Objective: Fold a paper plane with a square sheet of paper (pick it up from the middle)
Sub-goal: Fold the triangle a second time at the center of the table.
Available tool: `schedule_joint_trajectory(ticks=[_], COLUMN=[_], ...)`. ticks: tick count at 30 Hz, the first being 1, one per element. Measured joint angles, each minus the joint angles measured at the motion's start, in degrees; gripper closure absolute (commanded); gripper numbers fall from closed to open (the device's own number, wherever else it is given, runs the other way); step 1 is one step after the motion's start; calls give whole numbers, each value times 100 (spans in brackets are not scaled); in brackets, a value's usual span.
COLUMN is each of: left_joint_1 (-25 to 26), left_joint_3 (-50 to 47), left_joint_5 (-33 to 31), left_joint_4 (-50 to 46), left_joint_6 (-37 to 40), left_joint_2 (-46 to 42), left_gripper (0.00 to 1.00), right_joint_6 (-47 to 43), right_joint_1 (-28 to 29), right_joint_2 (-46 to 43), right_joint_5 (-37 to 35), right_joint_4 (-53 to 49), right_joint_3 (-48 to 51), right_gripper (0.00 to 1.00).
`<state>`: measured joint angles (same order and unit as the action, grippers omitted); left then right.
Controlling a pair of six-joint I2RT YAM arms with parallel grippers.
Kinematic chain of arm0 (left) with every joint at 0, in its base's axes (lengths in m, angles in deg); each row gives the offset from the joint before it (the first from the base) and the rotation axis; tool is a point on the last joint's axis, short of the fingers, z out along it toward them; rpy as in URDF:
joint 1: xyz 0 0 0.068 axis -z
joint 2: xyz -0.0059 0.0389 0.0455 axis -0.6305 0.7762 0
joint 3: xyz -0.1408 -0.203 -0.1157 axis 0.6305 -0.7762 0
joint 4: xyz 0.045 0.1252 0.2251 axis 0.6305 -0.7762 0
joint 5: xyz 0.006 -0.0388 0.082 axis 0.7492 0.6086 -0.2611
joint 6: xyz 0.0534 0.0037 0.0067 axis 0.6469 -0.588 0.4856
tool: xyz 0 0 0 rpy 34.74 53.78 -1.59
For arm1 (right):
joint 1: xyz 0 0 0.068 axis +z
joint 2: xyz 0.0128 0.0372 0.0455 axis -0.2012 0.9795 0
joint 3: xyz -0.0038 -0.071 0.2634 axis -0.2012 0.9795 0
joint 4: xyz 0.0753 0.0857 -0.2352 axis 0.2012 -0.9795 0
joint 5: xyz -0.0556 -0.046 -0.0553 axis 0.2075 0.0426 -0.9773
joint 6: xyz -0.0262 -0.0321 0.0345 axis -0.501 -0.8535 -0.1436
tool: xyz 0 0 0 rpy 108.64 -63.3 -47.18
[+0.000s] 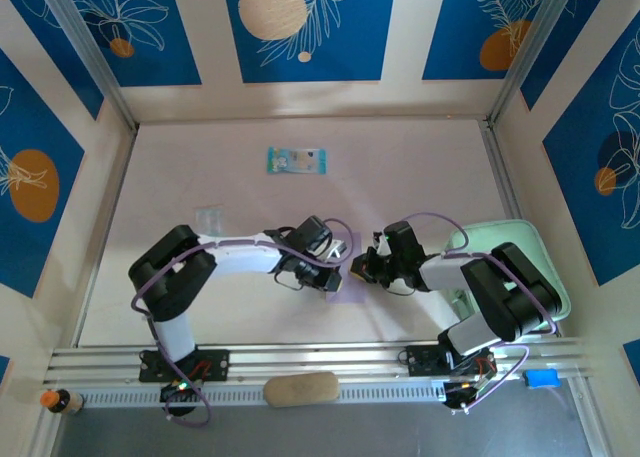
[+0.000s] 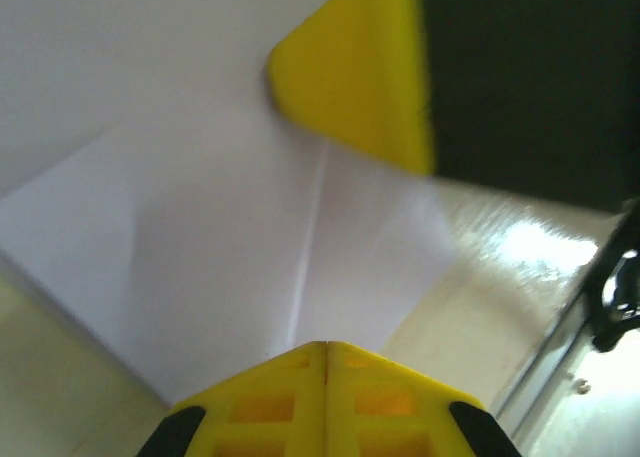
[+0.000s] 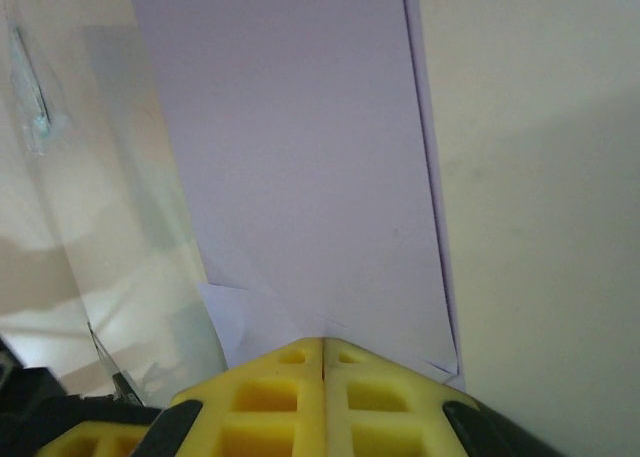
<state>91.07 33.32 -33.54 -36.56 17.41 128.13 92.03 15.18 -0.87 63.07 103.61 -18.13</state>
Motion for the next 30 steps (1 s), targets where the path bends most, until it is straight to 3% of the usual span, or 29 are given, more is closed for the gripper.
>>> schedule_joint_trajectory(ticks=[14,30], left_joint_1=[0,0], left_joint_3=[391,-269], left_joint_5=[151,133], left_joint_4=[234,485], left_joint_6=[-190,-160], left_joint_2=[682,278], left_gripper=[95,90], right_joint_6=[111,127], right_joint_1=[4,4], right_joint_2=[13,13], right_joint_5=[-28,-31], right_joint_4=[26,22], right_joint_3=[0,0], right_gripper=[100,100])
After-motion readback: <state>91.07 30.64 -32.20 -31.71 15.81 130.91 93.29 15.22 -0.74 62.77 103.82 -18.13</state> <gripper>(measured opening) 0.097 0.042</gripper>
